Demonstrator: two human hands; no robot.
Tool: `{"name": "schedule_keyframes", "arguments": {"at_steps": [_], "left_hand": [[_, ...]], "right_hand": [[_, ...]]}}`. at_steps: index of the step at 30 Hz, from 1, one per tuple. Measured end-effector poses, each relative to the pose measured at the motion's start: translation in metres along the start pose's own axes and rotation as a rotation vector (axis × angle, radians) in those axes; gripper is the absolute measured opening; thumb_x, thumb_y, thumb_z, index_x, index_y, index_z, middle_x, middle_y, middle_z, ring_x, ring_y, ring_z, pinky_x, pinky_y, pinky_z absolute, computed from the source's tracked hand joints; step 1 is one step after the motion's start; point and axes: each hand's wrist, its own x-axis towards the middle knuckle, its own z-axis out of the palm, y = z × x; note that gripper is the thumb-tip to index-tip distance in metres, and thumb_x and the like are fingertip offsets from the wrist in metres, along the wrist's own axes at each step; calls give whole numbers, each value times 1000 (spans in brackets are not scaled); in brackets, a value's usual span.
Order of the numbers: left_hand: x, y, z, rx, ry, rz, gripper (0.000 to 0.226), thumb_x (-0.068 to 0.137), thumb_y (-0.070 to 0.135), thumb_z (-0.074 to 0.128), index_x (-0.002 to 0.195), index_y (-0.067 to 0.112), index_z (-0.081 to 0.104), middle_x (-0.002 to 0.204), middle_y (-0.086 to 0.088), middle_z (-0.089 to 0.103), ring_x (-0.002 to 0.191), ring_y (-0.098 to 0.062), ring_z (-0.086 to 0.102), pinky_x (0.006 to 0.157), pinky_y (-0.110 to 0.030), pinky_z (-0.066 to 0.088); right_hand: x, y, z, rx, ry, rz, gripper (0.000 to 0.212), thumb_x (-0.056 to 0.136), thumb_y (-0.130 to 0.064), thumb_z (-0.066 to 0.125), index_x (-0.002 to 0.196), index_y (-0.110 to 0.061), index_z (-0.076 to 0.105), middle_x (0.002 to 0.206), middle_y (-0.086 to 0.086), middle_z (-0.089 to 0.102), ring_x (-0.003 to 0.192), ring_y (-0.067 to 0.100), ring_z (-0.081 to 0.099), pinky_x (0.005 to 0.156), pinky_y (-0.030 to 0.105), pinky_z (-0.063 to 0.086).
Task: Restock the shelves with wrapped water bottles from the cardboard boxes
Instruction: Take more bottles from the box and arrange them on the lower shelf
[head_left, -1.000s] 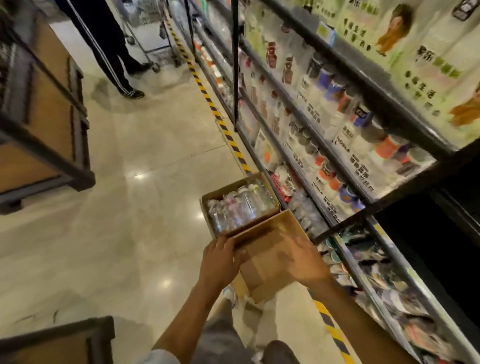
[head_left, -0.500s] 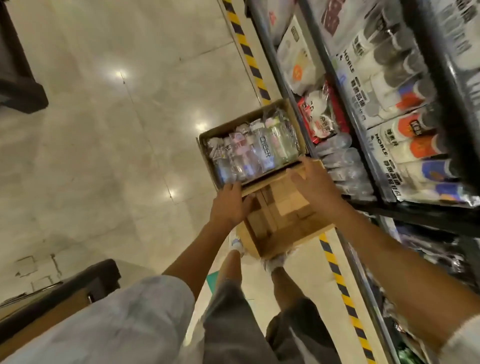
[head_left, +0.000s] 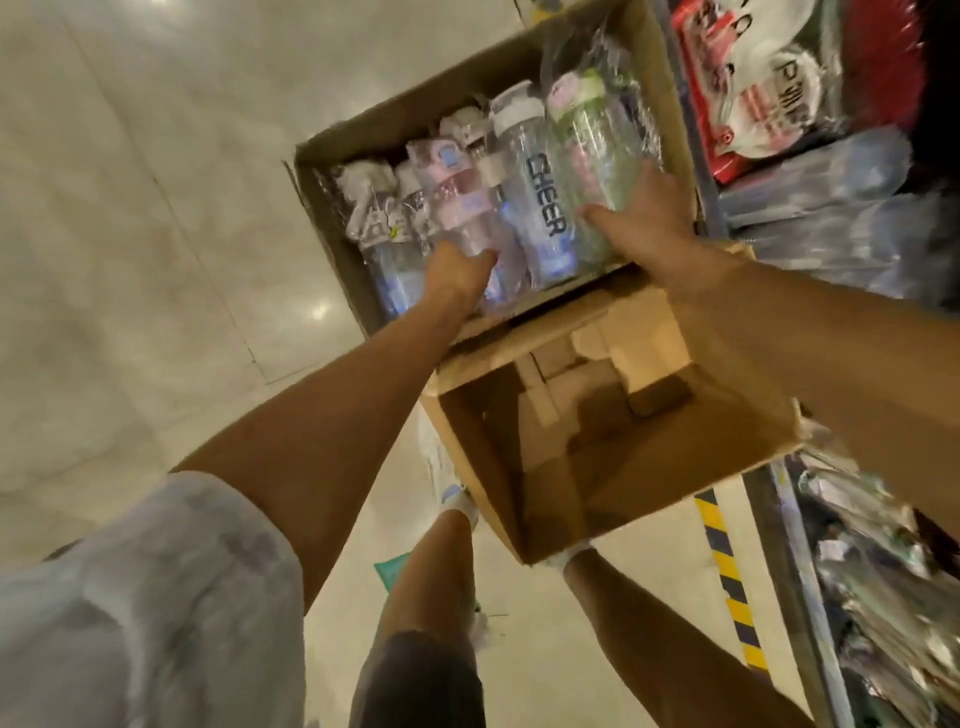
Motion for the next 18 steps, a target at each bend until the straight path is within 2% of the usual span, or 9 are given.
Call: {"name": "schedule_keyframes", "arguments": {"at_steps": [3, 6, 7, 9, 10, 12, 14, 16, 18], "left_hand": [[39, 5, 13, -172, 51, -59, 62, 91, 35, 78, 137, 2, 52, 118, -11, 64, 113, -30, 64, 91, -38, 56], [60, 8, 24, -343, 66, -111, 65, 81, 35, 88, 131, 8, 55, 98, 2, 61, 95, -21, 62, 93, -40, 59], [66, 5, 28, -364, 61, -128, 79, 73, 43, 92, 133, 9, 54, 101, 0, 63, 96, -21, 63, 94, -41, 59], [99, -13, 42, -388, 120, -121, 120, 40, 66, 96, 137, 14, 49, 118, -4, 66, 107, -27, 65, 94, -49, 59], [111, -21, 45, -406, 142, -109, 126, 32, 69, 95, 136, 15, 47, 121, -4, 66, 109, -29, 66, 93, -53, 59], [101, -19, 41, -444, 105, -93, 101, 52, 52, 99, 128, 15, 43, 118, -4, 67, 107, -28, 67, 90, -52, 59], [87, -11, 34, -441, 54, -80, 75, 71, 32, 94, 125, 13, 46, 113, -4, 67, 100, -24, 69, 80, -42, 61], [85, -8, 28, -397, 32, -56, 65, 78, 28, 89, 127, 10, 49, 107, -4, 68, 86, -17, 69, 63, -31, 57], [77, -6, 18, -400, 20, -42, 63, 81, 29, 87, 128, 11, 50, 103, -3, 70, 80, -15, 71, 60, -31, 58]], "right_hand": [[34, 9, 19, 21, 14, 13, 102, 82, -61, 77, 157, -12, 29, 153, 16, 46, 138, 37, 48, 111, 48, 45], [50, 13, 39, -4, 68, 22, 112, 78, -66, 78, 159, -12, 23, 155, 16, 42, 140, 37, 45, 112, 51, 44], [53, 15, 44, 10, 79, 32, 114, 77, -64, 80, 160, -12, 21, 157, 16, 39, 143, 37, 43, 114, 50, 42], [60, 21, 51, 119, 75, 48, 116, 77, -58, 84, 161, -13, 17, 161, 14, 35, 146, 34, 39, 118, 45, 38], [62, 23, 51, 188, 58, 52, 117, 77, -55, 87, 160, -14, 15, 163, 13, 33, 148, 33, 37, 118, 41, 35], [68, 28, 49, 307, 26, 65, 118, 75, -47, 91, 158, -14, 15, 166, 11, 30, 151, 31, 33, 117, 36, 31], [71, 27, 46, 376, -18, 90, 118, 70, -43, 94, 156, -15, 18, 165, 10, 32, 150, 29, 35, 122, 38, 30], [68, 21, 41, 417, -53, 113, 138, 50, -58, 98, 157, -17, 21, 161, 8, 41, 146, 28, 42, 122, 48, 36], [67, 23, 37, 494, -80, 106, 154, 28, -73, 95, 156, -18, 29, 151, 4, 52, 138, 25, 51, 116, 48, 44]]}}
